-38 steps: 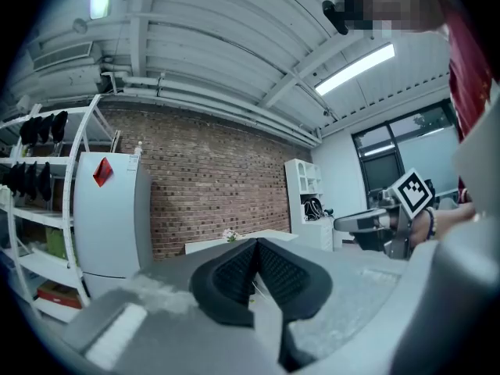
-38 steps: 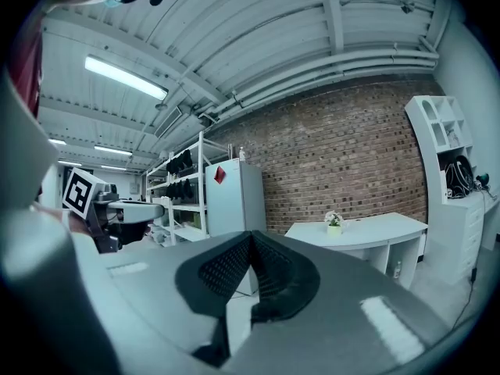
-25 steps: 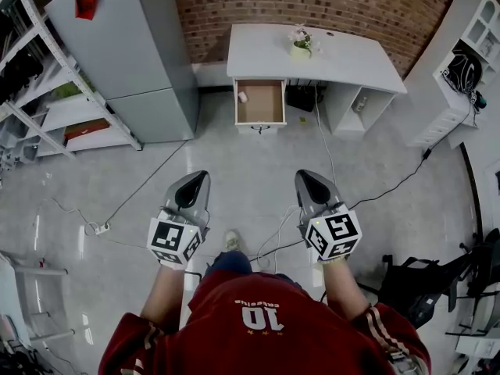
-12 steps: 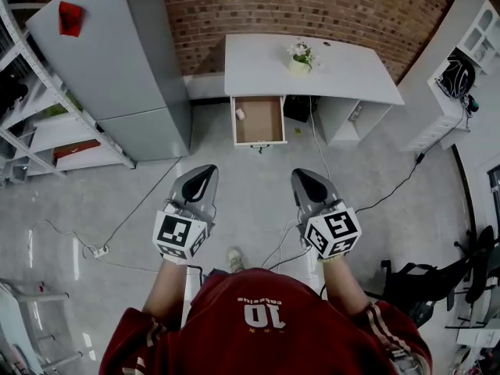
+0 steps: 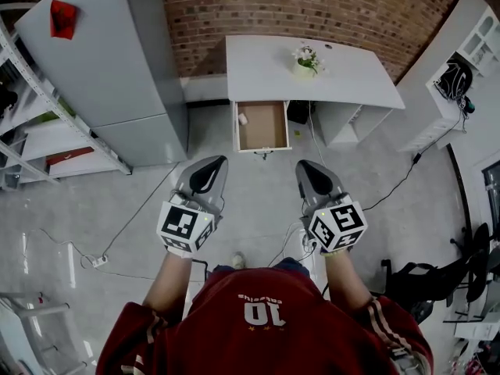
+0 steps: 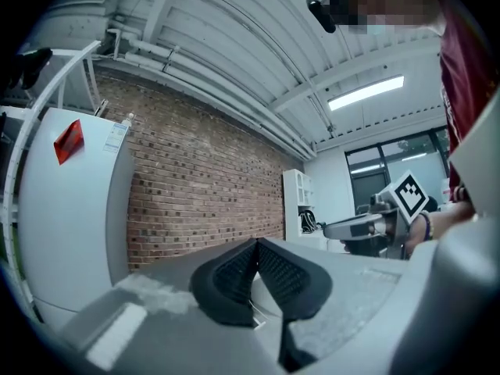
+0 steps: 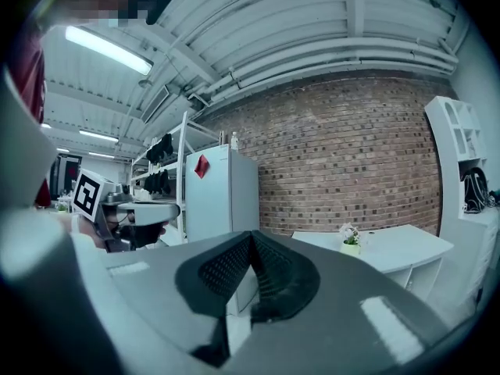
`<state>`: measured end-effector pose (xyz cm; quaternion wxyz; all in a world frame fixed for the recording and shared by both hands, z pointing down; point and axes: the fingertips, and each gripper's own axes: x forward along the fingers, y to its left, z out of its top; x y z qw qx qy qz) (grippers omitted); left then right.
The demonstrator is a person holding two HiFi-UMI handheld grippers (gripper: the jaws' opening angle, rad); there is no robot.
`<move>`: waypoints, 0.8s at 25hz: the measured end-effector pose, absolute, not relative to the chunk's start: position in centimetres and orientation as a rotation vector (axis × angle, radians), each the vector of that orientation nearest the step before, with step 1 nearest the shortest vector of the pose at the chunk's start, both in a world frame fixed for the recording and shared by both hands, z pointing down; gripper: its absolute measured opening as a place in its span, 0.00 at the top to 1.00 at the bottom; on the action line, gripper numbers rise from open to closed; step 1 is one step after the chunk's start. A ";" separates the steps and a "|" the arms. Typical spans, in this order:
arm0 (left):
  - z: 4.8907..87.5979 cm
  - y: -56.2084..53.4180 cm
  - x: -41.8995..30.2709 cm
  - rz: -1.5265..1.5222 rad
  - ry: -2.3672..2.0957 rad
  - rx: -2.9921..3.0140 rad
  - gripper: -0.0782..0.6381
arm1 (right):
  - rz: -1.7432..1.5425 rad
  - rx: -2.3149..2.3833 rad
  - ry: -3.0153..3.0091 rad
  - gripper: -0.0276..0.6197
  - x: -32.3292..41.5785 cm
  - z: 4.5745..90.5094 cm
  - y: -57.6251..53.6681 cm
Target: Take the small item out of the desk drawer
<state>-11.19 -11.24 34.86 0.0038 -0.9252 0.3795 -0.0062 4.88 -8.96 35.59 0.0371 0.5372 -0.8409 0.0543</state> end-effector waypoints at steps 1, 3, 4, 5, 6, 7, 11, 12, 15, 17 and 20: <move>35.0 -11.6 -11.4 -0.022 1.186 -2.906 0.89 | 0.163 1.656 -2.569 0.96 5.0 35.7 -9.1; 35.2 -12.2 -11.8 -0.021 1.179 -2.916 0.89 | 0.150 1.682 -2.544 0.96 5.5 35.6 -9.2; 35.0 -12.4 -11.8 -0.018 1.172 -2.917 0.89 | 0.141 1.698 -2.535 0.96 6.0 35.4 -9.3; 34.8 -12.7 -11.7 -0.015 1.163 -2.914 0.89 | 0.133 1.715 -2.529 0.96 6.4 35.2 -9.5; 34.5 -13.1 -11.6 -0.011 1.153 -2.911 0.89 | 0.128 1.729 -2.526 0.96 6.9 34.9 -9.7; 34.3 -13.4 -11.4 -0.007 1.144 -2.909 0.89 | 0.126 1.740 -2.523 0.96 7.3 34.8 -9.9; 34.0 -14.5 -10.8 -0.002 1.126 -2.924 0.89 | 0.147 1.749 -2.517 0.96 8.0 34.8 -11.1; 34.0 -14.9 -10.8 -0.004 1.125 -2.924 0.89 | 0.150 1.744 -2.521 0.96 7.9 34.8 -11.5; 34.0 -16.2 -10.4 -0.001 1.131 -2.907 0.89 | 0.155 1.716 -2.538 0.96 7.8 35.1 -12.8; 34.4 -16.9 -10.2 0.008 1.147 -2.903 0.89 | 0.152 1.686 -2.542 0.96 7.8 35.7 -13.5; 35.1 -18.3 -10.1 0.005 1.180 -2.900 0.89 | 0.159 1.642 -2.566 0.96 7.6 36.4 -15.5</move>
